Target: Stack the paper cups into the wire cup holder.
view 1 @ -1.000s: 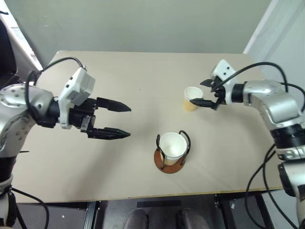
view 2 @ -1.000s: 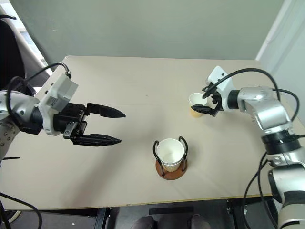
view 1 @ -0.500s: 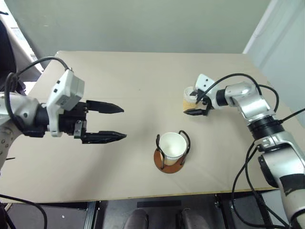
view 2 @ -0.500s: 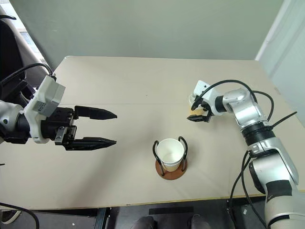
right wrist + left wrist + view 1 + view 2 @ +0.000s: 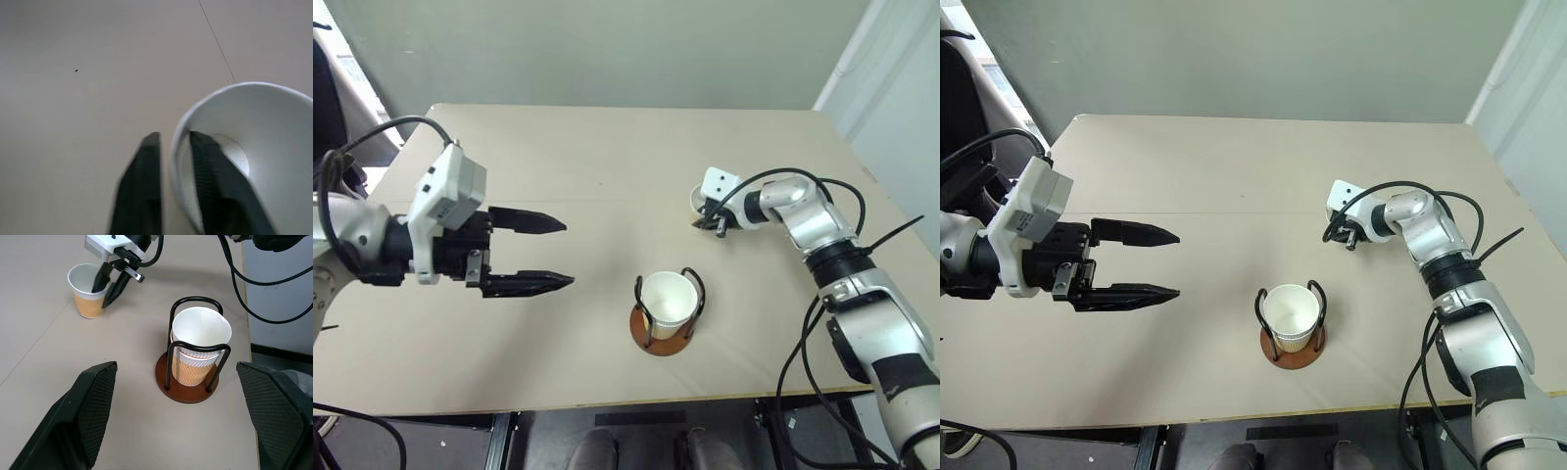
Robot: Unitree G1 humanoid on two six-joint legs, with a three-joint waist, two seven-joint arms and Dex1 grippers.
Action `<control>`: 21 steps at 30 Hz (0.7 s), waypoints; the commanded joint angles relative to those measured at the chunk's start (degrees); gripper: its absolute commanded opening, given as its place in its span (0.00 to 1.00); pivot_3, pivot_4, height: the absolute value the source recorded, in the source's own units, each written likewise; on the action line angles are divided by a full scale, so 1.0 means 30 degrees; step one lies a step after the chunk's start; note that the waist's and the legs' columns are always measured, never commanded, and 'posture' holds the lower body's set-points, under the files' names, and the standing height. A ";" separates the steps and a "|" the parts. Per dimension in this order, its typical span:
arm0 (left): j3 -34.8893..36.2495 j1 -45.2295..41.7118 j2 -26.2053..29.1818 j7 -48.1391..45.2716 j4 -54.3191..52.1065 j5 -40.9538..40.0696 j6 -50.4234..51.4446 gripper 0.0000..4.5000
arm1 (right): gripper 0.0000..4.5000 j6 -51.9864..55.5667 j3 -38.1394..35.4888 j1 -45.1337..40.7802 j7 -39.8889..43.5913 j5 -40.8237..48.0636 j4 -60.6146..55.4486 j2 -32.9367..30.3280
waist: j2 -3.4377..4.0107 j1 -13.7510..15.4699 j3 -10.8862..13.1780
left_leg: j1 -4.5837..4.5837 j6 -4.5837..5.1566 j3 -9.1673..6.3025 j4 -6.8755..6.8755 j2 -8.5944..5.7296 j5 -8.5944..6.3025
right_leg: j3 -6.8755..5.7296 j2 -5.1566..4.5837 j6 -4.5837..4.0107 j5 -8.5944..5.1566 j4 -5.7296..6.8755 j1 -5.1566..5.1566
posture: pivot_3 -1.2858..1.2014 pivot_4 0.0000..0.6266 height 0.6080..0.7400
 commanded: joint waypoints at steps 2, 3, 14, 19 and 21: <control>0.0122 -0.0535 0.0341 -0.0209 0.0120 0.0206 -0.0479 0.93 | 0.01 0.0885 -0.1219 -0.0237 0.1271 0.0810 -0.2688 -0.0842 | 0.0001 0.0001 0.0001 | 0.0000 -0.0006 -0.0001 -0.0005 0.0001 0.0002 | -0.0002 0.0001 0.0000 0.0000 -0.0001 0.0002 | 0.52 0.24 1.00; 0.0096 -0.0614 0.0378 -0.0287 0.0222 0.0233 -0.0509 0.93 | 0.01 0.1301 -0.1519 -0.0104 0.1713 0.1203 -0.3485 -0.1100 | 0.0001 0.0008 0.0001 | -0.0001 -0.0007 -0.0001 -0.0004 0.0001 0.0002 | -0.0002 0.0001 0.0000 0.0000 -0.0001 0.0004 | 0.52 0.24 1.00; 0.1040 -0.0257 0.1066 -0.1258 0.0937 0.0244 -0.0601 0.93 | 0.01 0.9716 -0.6336 0.0510 0.7936 1.0977 -1.4953 -0.5251 | 0.0006 -0.0008 0.0005 | 0.0006 -0.0030 0.0010 -0.0039 0.0002 0.0015 | 0.0008 0.0017 -0.0007 -0.0005 -0.0036 0.0020 | 0.52 0.24 1.00; 0.0314 -0.0582 0.0745 -0.1238 0.0948 0.0364 -0.0806 0.93 | 0.01 1.0811 -0.5329 0.0546 0.7625 1.2740 -1.8307 -0.5092 | 0.0000 -0.0164 0.0008 | 0.0140 -0.0038 0.0018 -0.0048 0.0007 0.0019 | 0.0039 0.0049 -0.0057 -0.0036 -0.0063 0.0094 | 0.52 0.24 1.00; 0.0181 -0.0682 0.0800 -0.1368 0.1012 0.0380 -0.0859 0.93 | 0.01 1.0932 -0.4606 0.0859 0.7433 1.3072 -1.9527 -0.4827 | -0.0002 -0.0234 0.0009 | 0.0198 -0.0047 0.0019 -0.0053 0.0025 0.0024 | 0.0044 0.0061 -0.0077 -0.0049 -0.0035 0.0131 | 0.52 0.24 1.00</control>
